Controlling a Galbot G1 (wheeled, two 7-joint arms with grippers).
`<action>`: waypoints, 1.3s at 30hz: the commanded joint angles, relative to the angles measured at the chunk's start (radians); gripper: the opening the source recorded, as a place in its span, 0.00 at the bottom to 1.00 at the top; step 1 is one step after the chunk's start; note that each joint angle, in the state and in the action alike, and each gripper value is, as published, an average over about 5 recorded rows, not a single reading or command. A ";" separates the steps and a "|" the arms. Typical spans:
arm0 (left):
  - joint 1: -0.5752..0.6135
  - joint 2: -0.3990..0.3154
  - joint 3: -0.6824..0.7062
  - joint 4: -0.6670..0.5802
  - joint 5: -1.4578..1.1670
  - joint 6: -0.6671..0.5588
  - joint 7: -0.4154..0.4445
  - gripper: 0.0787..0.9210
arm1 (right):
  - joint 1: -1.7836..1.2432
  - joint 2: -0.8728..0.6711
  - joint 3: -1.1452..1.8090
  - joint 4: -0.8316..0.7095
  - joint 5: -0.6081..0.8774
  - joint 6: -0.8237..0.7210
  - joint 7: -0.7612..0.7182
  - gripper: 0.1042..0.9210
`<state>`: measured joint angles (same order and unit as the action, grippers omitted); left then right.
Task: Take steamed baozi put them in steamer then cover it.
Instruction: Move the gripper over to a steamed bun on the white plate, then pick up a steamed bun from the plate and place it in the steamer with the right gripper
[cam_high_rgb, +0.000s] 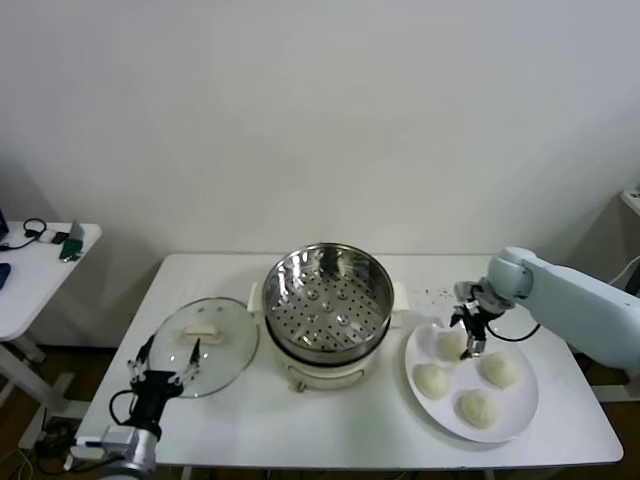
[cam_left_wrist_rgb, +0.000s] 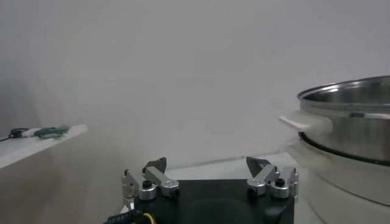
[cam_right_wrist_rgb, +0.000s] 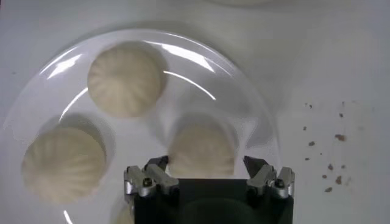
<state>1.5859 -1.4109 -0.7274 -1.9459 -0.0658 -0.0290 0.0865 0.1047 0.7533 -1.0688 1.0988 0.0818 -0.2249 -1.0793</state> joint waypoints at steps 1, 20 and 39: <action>0.000 0.001 -0.001 -0.001 0.000 0.001 0.000 0.88 | 0.017 0.029 -0.035 -0.018 0.003 -0.001 -0.002 0.88; 0.002 0.000 -0.002 -0.002 0.000 0.007 -0.011 0.88 | 0.011 0.029 -0.019 -0.034 -0.025 0.028 -0.004 0.79; 0.026 0.011 -0.006 -0.015 -0.011 0.004 -0.013 0.88 | 0.726 0.115 -0.449 0.134 0.113 0.261 -0.032 0.79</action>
<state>1.6103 -1.4008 -0.7340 -1.9611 -0.0768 -0.0245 0.0738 0.5490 0.8187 -1.3505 1.1887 0.1473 -0.0483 -1.1104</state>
